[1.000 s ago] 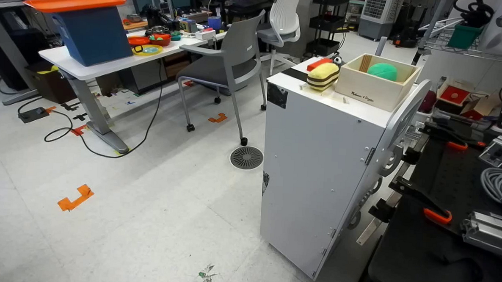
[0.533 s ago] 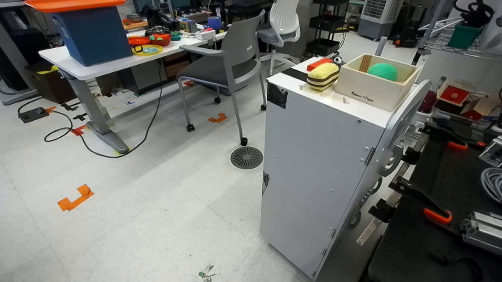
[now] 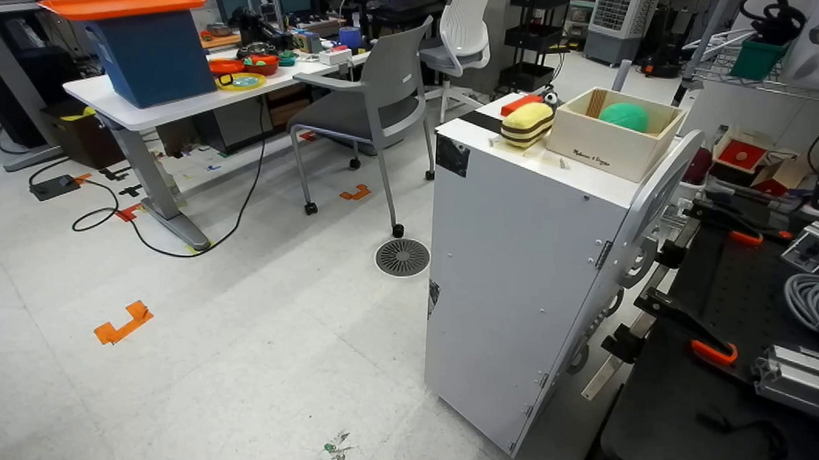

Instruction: Remove the green object from the box

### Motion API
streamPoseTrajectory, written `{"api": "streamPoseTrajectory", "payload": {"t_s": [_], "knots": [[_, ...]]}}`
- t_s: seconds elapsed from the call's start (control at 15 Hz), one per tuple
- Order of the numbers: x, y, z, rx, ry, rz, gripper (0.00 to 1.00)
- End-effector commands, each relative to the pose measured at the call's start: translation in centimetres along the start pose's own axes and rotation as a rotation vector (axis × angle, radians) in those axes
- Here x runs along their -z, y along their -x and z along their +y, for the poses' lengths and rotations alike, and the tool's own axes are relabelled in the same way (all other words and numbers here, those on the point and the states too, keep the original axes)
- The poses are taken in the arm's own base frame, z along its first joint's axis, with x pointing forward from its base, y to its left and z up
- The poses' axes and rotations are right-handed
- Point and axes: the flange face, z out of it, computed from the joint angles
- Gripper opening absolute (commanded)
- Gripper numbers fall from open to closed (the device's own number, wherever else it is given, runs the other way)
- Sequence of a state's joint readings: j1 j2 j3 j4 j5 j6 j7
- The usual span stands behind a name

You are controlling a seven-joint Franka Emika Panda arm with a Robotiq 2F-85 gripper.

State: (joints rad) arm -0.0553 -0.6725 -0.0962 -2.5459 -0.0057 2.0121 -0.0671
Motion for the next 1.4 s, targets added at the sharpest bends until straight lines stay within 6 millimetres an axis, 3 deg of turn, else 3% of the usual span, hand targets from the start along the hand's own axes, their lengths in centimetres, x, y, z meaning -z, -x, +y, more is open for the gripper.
{"api": "streamPoseTrajectory", "payload": {"t_s": [0.0, 0.33, 0.47, 0.73, 0.8, 0.93, 1.33], "knots": [[-0.1, -2.8, 0.4, -0.018, 0.059, 0.014, 1.0], [-0.2, -4.7, 0.5, 0.001, 0.089, 0.034, 1.0], [0.0, -4.5, 0.4, -0.001, 0.079, 0.036, 1.0], [1.7, -1.5, 2.7, -0.051, 0.009, 0.049, 1.0], [0.4, -3.4, 1.4, -0.025, 0.046, 0.034, 1.0], [1.1, -2.5, 2.6, -0.048, 0.035, 0.043, 1.0], [1.2, -1.8, 3.0, -0.056, 0.035, 0.053, 1.0]]}}
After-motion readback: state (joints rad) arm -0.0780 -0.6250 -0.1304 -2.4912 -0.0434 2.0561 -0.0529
